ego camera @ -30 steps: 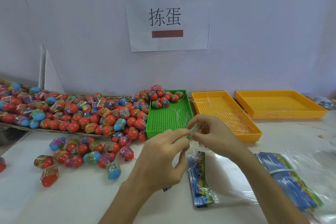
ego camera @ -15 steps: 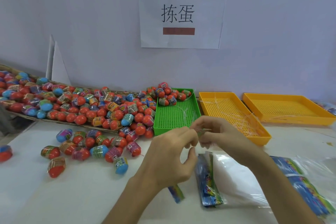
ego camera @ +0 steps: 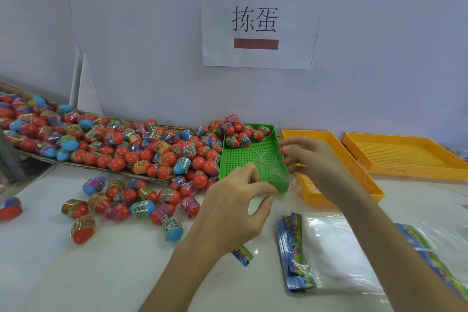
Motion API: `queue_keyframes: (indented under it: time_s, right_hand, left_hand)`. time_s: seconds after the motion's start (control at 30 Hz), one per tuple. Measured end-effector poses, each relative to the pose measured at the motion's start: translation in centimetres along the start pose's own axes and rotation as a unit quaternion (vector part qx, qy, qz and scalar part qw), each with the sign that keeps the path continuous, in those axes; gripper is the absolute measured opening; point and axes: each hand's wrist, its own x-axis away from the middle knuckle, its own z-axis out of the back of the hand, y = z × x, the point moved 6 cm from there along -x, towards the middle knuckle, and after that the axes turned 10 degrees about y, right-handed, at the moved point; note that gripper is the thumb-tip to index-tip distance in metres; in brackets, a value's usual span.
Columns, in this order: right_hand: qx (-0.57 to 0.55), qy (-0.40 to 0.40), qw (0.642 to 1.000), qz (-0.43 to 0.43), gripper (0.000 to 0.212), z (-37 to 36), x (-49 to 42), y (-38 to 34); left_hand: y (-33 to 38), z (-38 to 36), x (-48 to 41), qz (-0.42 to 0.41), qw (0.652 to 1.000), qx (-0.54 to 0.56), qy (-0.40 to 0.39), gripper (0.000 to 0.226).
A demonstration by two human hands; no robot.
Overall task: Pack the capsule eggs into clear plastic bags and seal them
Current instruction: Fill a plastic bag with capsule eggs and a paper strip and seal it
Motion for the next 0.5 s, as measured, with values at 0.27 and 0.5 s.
queue_keyframes:
  time_s: [0.27, 0.5]
  right_hand:
    - [0.448, -0.125, 0.866, 0.183, 0.046, -8.9, -9.8, -0.6]
    - [0.437, -0.121, 0.863, 0.222, 0.040, -11.6, -12.0, 1.0]
  left_hand:
    - [-1.5, -0.4, 0.2, 0.027, 0.999, -0.035, -0.009, 0.034]
    - [-2.8, -0.5, 0.2, 0.067, 0.995, -0.068, 0.016, 0.037]
